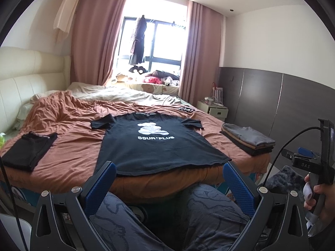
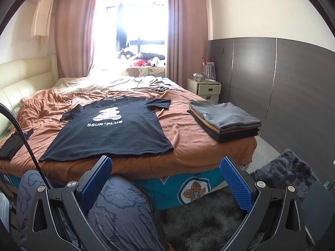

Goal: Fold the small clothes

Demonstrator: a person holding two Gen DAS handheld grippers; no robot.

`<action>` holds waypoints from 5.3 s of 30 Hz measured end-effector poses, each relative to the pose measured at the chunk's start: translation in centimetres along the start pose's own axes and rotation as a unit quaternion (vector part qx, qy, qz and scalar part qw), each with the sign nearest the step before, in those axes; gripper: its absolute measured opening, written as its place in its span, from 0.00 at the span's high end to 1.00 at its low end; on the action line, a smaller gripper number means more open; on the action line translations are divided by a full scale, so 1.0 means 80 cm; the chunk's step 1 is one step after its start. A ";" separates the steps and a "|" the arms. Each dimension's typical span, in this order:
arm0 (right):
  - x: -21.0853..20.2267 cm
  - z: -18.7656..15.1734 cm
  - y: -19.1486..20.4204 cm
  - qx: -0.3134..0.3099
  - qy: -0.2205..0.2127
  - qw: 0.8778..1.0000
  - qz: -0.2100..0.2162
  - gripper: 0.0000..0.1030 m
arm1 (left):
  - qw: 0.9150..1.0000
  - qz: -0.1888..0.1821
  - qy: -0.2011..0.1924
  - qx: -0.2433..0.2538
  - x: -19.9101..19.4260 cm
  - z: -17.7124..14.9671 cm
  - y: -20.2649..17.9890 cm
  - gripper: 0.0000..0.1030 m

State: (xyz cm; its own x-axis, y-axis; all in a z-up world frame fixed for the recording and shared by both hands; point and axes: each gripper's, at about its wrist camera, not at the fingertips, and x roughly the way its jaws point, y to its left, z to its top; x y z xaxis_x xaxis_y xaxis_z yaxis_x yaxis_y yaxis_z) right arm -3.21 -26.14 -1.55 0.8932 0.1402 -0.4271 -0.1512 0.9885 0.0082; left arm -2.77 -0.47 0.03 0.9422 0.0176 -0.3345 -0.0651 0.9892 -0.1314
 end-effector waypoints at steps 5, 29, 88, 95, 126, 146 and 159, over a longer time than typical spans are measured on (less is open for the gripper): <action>-0.001 0.003 -0.002 0.001 -0.002 1.000 0.004 0.00 | 1.000 0.003 0.003 -0.006 0.001 0.000 0.000 0.00; 0.052 0.039 -0.022 0.002 -0.013 0.999 0.035 0.00 | 0.998 0.048 0.003 -0.036 0.033 0.037 0.034 0.00; 0.449 0.205 0.117 -0.042 0.071 0.991 0.103 0.00 | 0.947 0.220 0.131 -0.195 0.367 0.169 0.290 0.00; 0.496 0.223 0.154 -0.055 0.083 0.986 0.133 0.00 | 0.950 0.218 0.149 -0.166 0.421 0.183 0.307 0.00; 0.772 0.281 0.390 -0.130 0.162 0.930 0.304 0.22 | 0.951 0.150 0.234 -0.135 0.683 0.178 0.489 0.17; 0.955 0.263 0.503 -0.049 0.281 0.900 0.330 0.76 | 0.914 0.180 0.296 -0.210 0.815 0.130 0.614 0.51; 1.008 0.237 0.548 -0.001 0.330 0.878 0.347 0.94 | 0.897 0.204 0.281 -0.273 0.843 0.106 0.642 0.69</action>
State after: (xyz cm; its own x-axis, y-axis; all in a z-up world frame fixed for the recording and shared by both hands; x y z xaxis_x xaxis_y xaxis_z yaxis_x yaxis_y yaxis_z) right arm 70.20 29.57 -18.45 0.1464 0.6443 -0.7507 -0.5633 0.6781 0.4721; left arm 60.20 52.74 -21.34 0.4980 0.1338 -0.8568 -0.6632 0.6953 -0.2770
